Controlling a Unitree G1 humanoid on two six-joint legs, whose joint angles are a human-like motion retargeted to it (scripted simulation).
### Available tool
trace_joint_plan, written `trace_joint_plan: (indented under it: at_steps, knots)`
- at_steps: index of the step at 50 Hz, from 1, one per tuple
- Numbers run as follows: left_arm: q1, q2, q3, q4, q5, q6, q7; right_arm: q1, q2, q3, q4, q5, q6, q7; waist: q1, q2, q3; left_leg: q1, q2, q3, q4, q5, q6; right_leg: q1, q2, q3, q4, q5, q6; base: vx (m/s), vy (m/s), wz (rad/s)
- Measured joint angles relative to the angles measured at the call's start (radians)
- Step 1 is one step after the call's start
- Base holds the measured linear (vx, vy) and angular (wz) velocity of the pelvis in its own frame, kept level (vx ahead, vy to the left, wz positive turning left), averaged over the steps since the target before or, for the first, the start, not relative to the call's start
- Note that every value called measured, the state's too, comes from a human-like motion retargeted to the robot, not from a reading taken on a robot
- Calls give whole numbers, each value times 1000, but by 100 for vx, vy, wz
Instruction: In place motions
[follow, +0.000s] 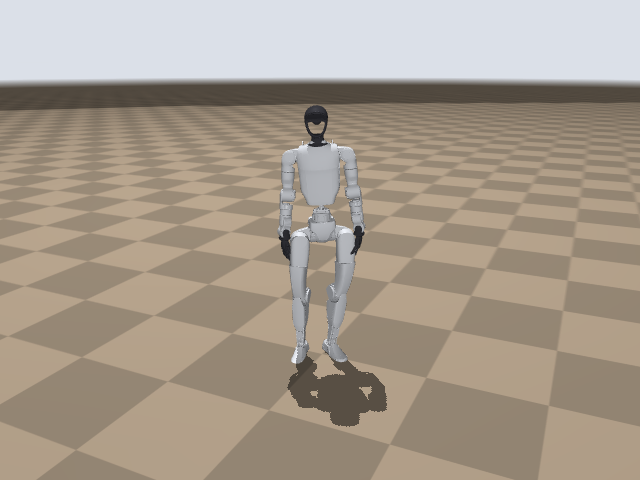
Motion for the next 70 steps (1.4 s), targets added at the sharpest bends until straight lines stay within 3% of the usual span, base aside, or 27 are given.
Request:
trace_joint_plan:
  at_steps: [70]
  knots:
    - [-1, -2, 9, -2, -1, -1, 1, 0, 2, 0, 2, 2, 5, 10, -7, 4, -1, -6, -2, -8, 2, -7, 0, -9, 0, -1, 1, 2, -1, 0, 0, 0]
